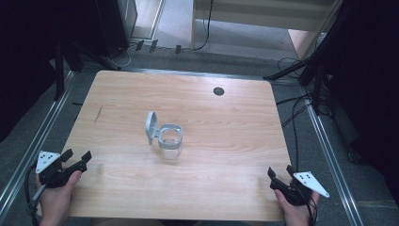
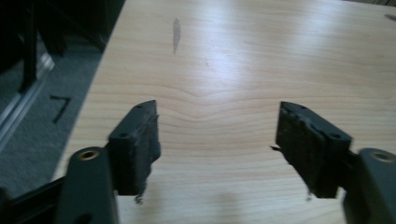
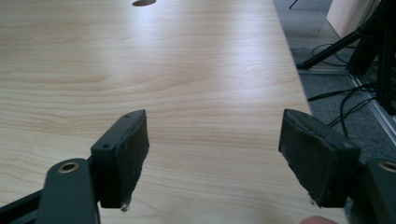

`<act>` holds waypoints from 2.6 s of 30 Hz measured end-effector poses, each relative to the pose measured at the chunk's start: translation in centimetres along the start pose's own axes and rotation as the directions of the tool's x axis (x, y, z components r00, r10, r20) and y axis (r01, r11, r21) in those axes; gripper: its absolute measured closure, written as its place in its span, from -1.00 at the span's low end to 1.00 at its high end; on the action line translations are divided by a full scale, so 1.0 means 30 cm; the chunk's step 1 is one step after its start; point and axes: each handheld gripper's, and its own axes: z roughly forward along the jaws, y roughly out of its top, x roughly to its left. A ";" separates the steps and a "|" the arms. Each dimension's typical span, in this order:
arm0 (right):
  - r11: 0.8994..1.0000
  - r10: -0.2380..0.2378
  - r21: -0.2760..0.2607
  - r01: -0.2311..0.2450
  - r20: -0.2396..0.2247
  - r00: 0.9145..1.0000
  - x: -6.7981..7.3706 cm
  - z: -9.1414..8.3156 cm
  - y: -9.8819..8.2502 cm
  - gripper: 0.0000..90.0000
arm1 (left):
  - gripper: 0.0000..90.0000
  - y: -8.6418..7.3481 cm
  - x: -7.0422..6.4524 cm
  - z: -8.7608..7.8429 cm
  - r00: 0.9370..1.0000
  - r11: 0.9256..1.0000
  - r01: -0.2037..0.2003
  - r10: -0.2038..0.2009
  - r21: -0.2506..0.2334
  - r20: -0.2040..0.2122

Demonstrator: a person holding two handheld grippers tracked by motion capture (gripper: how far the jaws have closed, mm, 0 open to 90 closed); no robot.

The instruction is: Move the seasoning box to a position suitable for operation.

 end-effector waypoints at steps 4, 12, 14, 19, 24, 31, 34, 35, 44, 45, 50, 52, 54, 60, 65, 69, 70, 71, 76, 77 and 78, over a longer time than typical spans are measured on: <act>1.000 -0.006 -0.017 0.004 -0.119 0.993 0.071 0.028 0.043 0.38 | 0.43 0.027 -0.071 0.005 0.997 1.000 -0.001 0.002 -0.015 0.071; 0.999 0.020 -0.028 -0.028 -0.253 0.967 0.206 0.108 0.129 0.84 | 0.94 0.049 -0.236 0.063 0.974 0.995 -0.091 0.084 0.028 0.209; 1.000 -0.003 -0.023 -0.005 -0.321 0.947 0.282 0.168 0.166 1.00 | 1.00 0.057 -0.290 0.084 0.959 0.993 -0.107 0.092 0.041 0.269; 0.999 -0.043 -0.021 0.037 -0.394 0.918 0.410 0.262 0.213 1.00 | 1.00 0.071 -0.363 0.109 0.936 0.989 -0.136 0.110 0.053 0.336; 0.997 -0.070 -0.012 0.073 -0.461 0.885 0.576 0.378 0.279 1.00 | 1.00 0.081 -0.450 0.150 0.916 0.982 -0.174 0.132 0.079 0.378; 0.991 -0.120 -0.015 0.132 -0.529 0.840 0.687 0.472 0.347 1.00 | 1.00 0.090 -0.506 0.218 0.926 0.975 -0.201 0.158 0.093 0.343; 0.989 -0.128 -0.018 0.143 -0.575 0.808 0.705 0.526 0.370 1.00 | 1.00 0.089 -0.514 0.241 0.933 0.977 -0.190 0.149 0.096 0.326; 0.990 -0.125 -0.014 0.144 -0.583 0.803 0.708 0.542 0.373 1.00 | 1.00 0.091 -0.515 0.246 0.935 0.977 -0.191 0.150 0.098 0.322; 0.988 -0.121 -0.009 0.156 -0.681 0.722 0.740 0.563 0.370 1.00 | 1.00 0.125 -0.517 0.308 0.941 0.980 -0.187 0.160 0.063 0.298; 0.988 -0.120 -0.010 0.156 -0.685 0.719 0.742 0.559 0.367 1.00 | 1.00 0.125 -0.517 0.308 0.941 0.980 -0.187 0.160 0.063 0.298; 0.985 -0.134 -0.012 0.174 -0.689 0.712 0.759 0.535 0.353 1.00 | 1.00 0.149 -0.503 0.333 0.930 0.985 -0.169 0.149 0.032 0.335; 0.985 -0.127 -0.005 0.171 -0.694 0.709 0.766 0.522 0.339 1.00 | 0.99 0.150 -0.483 0.316 0.934 0.988 -0.152 0.134 0.030 0.330; 0.984 -0.129 0.000 0.181 -0.698 0.704 0.774 0.508 0.324 1.00 | 0.97 0.144 -0.467 0.282 0.940 0.990 -0.135 0.119 0.030 0.319; 0.981 -0.148 -0.006 0.194 -0.673 0.724 0.793 0.501 0.311 1.00 | 0.99 0.115 -0.474 0.183 0.940 0.990 -0.143 0.131 0.015 0.316; 0.989 -0.115 -0.003 0.150 -0.663 0.740 0.813 0.488 0.303 1.00 | 1.00 0.099 -0.524 0.172 0.941 0.986 -0.164 0.148 0.029 0.304; 0.990 -0.107 0.006 0.144 -0.636 0.765 0.817 0.455 0.280 1.00 | 1.00 0.095 -0.529 0.185 0.944 0.988 -0.151 0.134 0.036 0.300; 0.989 -0.107 0.010 0.146 -0.632 0.768 0.817 0.448 0.277 1.00 | 1.00 0.095 -0.529 0.185 0.944 0.988 -0.151 0.134 0.036 0.300; 0.989 -0.107 0.010 0.146 -0.632 0.768 0.817 0.448 0.277 1.00 | 1.00 0.095 -0.530 0.189 0.944 0.988 -0.153 0.135 0.038 0.302; 0.989 -0.111 0.013 0.148 -0.595 0.796 0.817 0.397 0.260 1.00 | 1.00 0.098 -0.544 0.207 0.943 0.989 -0.147 0.128 0.037 0.307; 0.989 -0.114 0.012 0.150 -0.592 0.798 0.814 0.390 0.257 1.00 | 1.00 0.098 -0.548 0.209 0.944 0.989 -0.143 0.125 0.036 0.305; 0.989 -0.108 0.015 0.144 -0.590 0.800 0.813 0.382 0.253 1.00 | 1.00 0.097 -0.551 0.211 0.944 0.989 -0.144 0.128 0.032 0.304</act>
